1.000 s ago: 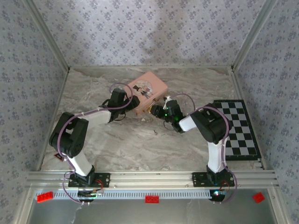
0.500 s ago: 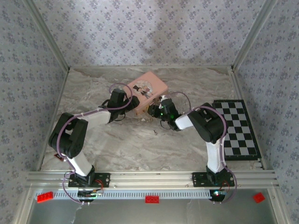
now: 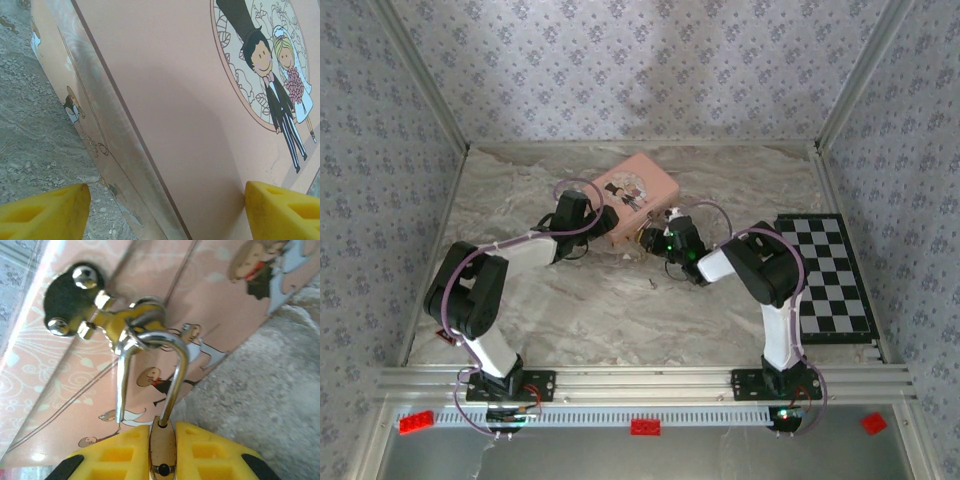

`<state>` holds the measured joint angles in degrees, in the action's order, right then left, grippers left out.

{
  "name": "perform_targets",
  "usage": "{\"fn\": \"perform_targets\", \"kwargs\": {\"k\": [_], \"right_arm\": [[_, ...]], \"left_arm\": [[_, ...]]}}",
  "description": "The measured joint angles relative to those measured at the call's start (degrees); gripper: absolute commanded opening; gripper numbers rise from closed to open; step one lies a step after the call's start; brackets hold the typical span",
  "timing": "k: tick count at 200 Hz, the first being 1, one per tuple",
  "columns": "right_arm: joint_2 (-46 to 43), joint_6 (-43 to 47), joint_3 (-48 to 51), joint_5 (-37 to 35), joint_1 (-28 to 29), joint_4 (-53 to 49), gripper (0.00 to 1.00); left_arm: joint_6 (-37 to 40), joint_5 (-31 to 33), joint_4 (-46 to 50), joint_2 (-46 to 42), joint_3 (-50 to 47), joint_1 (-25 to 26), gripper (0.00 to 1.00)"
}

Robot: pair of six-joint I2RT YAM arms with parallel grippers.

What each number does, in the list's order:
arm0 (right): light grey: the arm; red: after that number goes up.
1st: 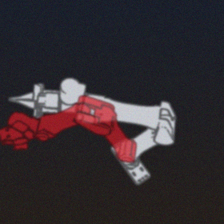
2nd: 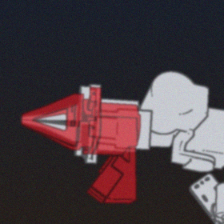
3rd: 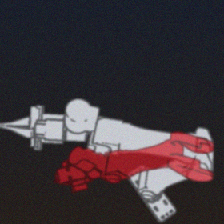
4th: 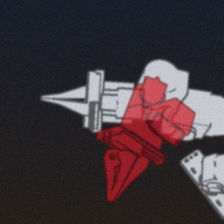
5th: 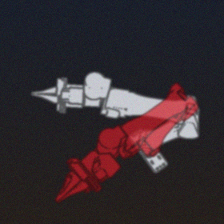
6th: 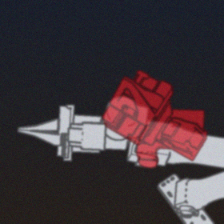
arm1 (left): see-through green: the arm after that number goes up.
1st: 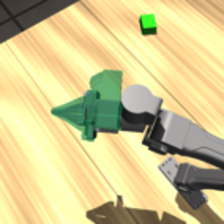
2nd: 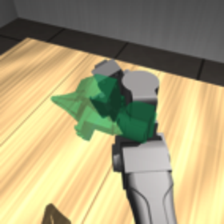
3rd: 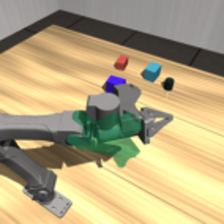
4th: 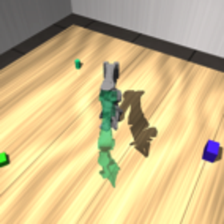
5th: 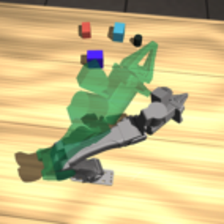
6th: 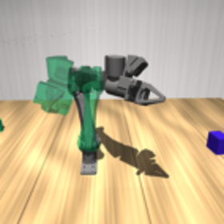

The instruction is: Unlock a padlock with a key

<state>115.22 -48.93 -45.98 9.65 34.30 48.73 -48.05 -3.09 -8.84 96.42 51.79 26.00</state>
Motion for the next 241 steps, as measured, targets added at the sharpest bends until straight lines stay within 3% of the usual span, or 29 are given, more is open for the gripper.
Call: {"fn": "perform_targets", "kwargs": {"k": [47,140,241], "right_arm": [[-0.28,-6.29,3.74,3.30,-2.10,6.60,0.12],[0.11,-13.27,3.04,5.38,-4.72,9.16,0.09],[-2.03,-13.40,3.69,5.42,-9.62,6.99,0.09]], "left_arm": [[-0.02,-0.02,0.00,0.00,0.00,0.00,0.79],[-0.02,-0.04,0.02,0.00,0.00,-0.02,0.79],[0.00,-0.04,-0.17,0.00,-0.13,-0.02,0.80]]}}
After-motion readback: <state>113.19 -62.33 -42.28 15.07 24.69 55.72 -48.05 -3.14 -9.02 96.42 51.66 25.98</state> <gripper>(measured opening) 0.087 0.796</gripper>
